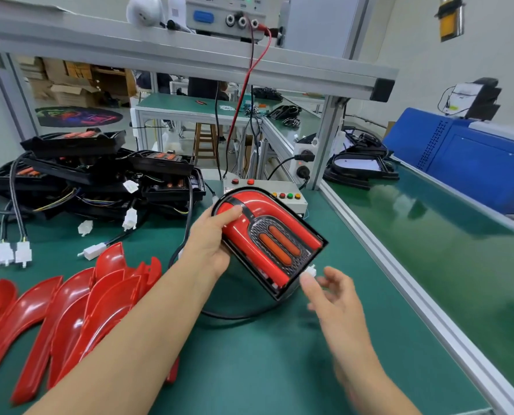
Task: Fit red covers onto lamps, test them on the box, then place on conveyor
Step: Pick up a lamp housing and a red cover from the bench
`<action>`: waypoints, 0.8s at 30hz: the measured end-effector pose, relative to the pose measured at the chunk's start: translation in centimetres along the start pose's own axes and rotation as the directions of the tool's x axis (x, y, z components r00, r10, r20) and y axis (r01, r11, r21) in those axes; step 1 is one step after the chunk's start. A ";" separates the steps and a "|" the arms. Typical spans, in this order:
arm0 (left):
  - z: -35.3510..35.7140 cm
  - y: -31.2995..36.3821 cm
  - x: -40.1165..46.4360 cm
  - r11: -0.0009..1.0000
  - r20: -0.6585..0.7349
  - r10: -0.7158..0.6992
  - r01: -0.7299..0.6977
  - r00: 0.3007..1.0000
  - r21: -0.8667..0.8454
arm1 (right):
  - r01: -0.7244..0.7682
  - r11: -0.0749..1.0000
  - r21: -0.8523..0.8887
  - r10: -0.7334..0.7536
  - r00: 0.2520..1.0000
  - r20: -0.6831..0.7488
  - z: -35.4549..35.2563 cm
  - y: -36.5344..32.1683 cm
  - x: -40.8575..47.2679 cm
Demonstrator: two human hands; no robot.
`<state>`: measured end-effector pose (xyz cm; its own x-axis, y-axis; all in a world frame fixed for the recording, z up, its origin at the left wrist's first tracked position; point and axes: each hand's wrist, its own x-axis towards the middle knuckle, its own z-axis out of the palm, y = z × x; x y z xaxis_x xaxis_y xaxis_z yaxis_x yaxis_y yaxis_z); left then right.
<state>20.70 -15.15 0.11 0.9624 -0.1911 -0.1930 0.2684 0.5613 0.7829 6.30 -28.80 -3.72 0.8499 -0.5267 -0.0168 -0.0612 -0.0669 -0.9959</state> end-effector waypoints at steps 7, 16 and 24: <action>0.5 -0.5 -0.8 1.000 0.044 -0.006 0.005 0.999 0.018 | -0.339 0.858 0.386 0.164 0.893 0.420 1.4 -0.6 0.4; 0.3 -0.6 -1.2 0.998 0.104 0.030 -0.037 0.994 0.057 | -0.368 0.830 0.420 0.171 0.884 0.436 1.5 -0.6 0.4; 0.3 -1.0 -1.3 0.993 0.096 0.055 -0.064 0.994 0.094 | -0.319 0.862 0.394 0.150 0.903 0.402 1.6 0.2 0.1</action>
<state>19.13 -15.72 -0.20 0.9674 -0.2359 -0.0920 0.2009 0.4940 0.8459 7.21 -27.55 -4.06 0.9688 -0.1455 -0.2007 -0.1173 0.4439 -0.8883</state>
